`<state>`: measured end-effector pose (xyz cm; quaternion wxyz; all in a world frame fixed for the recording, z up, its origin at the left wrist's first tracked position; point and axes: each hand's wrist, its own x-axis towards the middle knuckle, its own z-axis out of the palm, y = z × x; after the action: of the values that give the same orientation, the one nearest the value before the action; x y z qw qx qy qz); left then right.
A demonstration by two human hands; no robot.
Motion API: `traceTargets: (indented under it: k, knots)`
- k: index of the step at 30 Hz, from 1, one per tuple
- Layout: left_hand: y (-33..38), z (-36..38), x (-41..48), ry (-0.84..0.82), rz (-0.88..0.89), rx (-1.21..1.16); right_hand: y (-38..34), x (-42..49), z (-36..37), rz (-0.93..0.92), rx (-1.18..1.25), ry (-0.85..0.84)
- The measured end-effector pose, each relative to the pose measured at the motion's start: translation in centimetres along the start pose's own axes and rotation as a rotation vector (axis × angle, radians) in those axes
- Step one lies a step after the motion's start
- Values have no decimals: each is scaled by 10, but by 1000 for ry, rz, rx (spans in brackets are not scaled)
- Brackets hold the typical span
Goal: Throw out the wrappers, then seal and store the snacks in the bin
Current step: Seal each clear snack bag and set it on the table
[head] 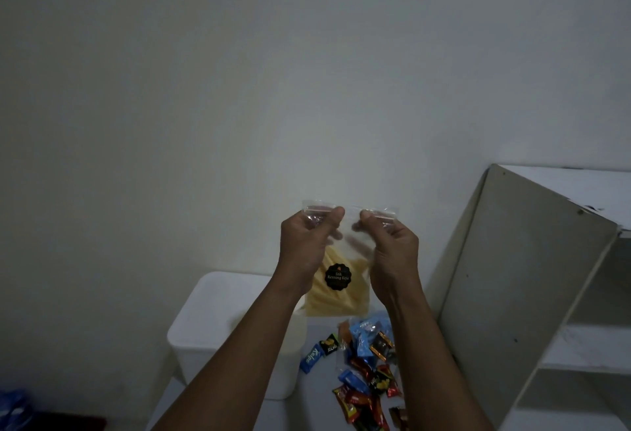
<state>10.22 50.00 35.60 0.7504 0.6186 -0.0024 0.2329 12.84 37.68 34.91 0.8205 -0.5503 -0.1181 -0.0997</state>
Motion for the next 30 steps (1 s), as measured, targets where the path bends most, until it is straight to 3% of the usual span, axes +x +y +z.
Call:
traceTargets:
  k: [6, 12, 21, 25, 27, 30]
  knots:
    - [1, 4, -4, 10, 51, 28, 1, -1, 2, 17, -21, 32]
    - [5, 10, -4, 73, 27, -35, 0, -2, 5, 52, 156, 129]
    - [-1, 5, -3, 100, 17, -93, 1, -6, 5, 111, 318, 71]
    - [-16, -8, 7, 137, -82, 28, 7, -11, -8, 123, 1, 31]
    - [-29, -16, 10, 247, -137, 128, 16, -17, -13, 115, -146, 40]
    - [-47, -26, 2, 438, -221, 195, 32, -30, -18, 163, -183, 63]
